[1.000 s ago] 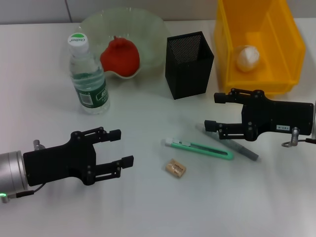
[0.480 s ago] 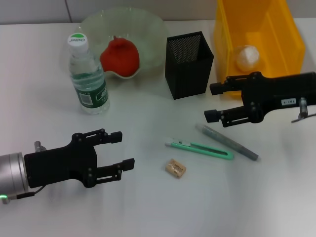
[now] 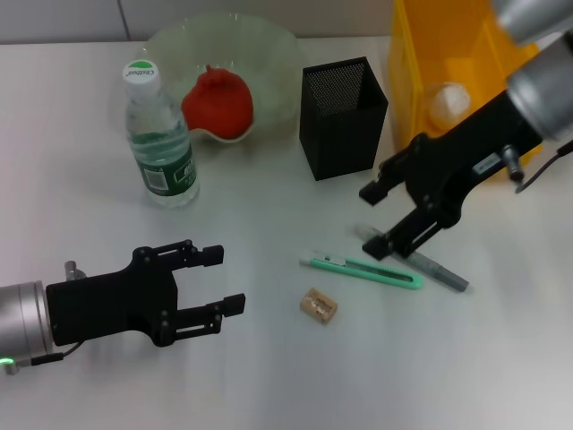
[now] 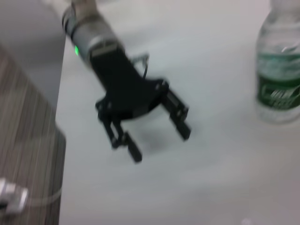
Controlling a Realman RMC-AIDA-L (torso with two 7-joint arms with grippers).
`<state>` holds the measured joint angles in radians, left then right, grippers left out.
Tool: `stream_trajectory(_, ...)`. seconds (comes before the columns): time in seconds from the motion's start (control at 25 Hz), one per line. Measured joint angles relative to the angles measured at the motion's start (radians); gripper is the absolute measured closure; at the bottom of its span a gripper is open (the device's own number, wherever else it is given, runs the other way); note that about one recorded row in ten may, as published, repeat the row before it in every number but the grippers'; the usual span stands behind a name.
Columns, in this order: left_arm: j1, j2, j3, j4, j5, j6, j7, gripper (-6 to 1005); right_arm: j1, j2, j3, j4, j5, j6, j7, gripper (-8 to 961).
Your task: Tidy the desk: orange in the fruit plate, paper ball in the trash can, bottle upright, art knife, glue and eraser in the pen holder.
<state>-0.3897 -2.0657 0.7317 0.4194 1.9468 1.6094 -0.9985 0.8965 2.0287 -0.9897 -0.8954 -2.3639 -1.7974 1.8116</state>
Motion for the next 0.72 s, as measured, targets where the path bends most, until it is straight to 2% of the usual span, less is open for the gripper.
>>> stream_trajectory(0.28,0.000,0.003,0.000,-0.002,0.003,0.003,-0.002,274,0.071,0.051,-0.135,-0.003,-0.113,0.070,0.050,141)
stream_trajectory(0.48,0.000,0.004,0.000,0.000,0.003,0.006,-0.002,274,0.091,0.059,-0.223,0.041,-0.118,0.174,0.094,141)
stream_trajectory(0.72,-0.002,0.004,-0.001,0.002,0.002,0.006,-0.002,274,0.093,0.061,-0.329,0.101,-0.053,0.277,0.103,141)
